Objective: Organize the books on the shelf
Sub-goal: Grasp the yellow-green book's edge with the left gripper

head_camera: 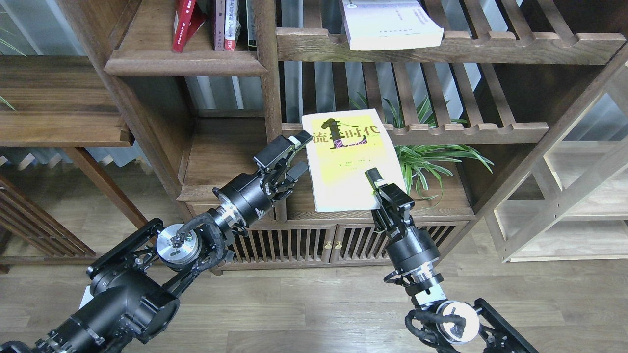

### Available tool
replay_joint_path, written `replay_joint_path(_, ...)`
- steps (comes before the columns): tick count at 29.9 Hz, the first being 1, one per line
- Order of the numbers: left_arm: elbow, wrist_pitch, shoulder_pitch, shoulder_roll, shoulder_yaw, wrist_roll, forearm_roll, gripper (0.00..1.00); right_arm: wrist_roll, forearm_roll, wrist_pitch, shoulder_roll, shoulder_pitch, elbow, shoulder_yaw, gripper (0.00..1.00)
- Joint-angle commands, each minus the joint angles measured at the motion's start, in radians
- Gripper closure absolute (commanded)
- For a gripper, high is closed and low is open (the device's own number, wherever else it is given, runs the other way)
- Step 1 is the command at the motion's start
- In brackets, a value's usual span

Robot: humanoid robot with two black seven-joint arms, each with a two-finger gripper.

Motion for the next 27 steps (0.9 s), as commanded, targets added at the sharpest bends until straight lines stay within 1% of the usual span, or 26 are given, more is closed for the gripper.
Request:
replay_joint_path(1,0.008,0.01,-0.001,0.008,0.0,0.023,-0.001,0.02,0.001,0.0,0.0,0.0,0.004,-0.001,-0.001,0.96)
replay_joint_path(5,0.019,0.042,-0.001,0.025,-0.002,0.035,-0.002,0.02,0.001,0.0,0.0,0.002,0.004,0.001,-0.001,0.96)
replay_joint_path(8,0.019,0.047,-0.006,0.025,-0.011,0.046,-0.002,0.02,0.001,0.0,0.0,0.002,0.004,0.002,-0.006,0.96)
replay_joint_path(10,0.024,0.049,-0.012,0.023,-0.015,0.061,-0.002,0.02,-0.001,-0.002,0.0,0.002,0.004,0.002,-0.009,0.96)
replay_joint_path(13,0.063,0.053,-0.041,0.019,-0.028,0.087,-0.002,0.02,-0.002,-0.005,0.0,0.008,0.004,0.002,-0.019,0.96)
replay_joint_path(15,0.091,0.056,-0.06,0.016,-0.029,0.093,-0.004,0.02,-0.002,-0.014,0.0,0.011,0.004,0.002,-0.024,0.96)
replay_joint_path(16,0.097,0.056,-0.069,0.016,-0.029,0.097,-0.011,0.05,-0.002,-0.02,0.0,0.016,0.004,0.002,-0.024,0.96)
replay_joint_path(20,0.117,0.061,-0.097,0.016,-0.029,0.135,-0.048,0.07,-0.002,-0.03,0.0,0.023,0.004,0.004,-0.024,0.96)
replay_joint_path(24,0.134,0.061,-0.112,0.016,-0.029,0.149,-0.054,0.06,-0.002,-0.033,0.0,0.026,0.004,0.004,-0.038,0.96)
replay_joint_path(26,0.134,0.064,-0.112,0.017,-0.028,0.172,-0.053,0.06,-0.002,-0.037,0.0,0.026,0.003,0.004,-0.045,0.96)
replay_joint_path(27,0.134,0.07,-0.112,0.019,-0.028,0.191,-0.051,0.06,-0.002,-0.042,0.0,0.026,0.003,0.004,-0.053,0.96)
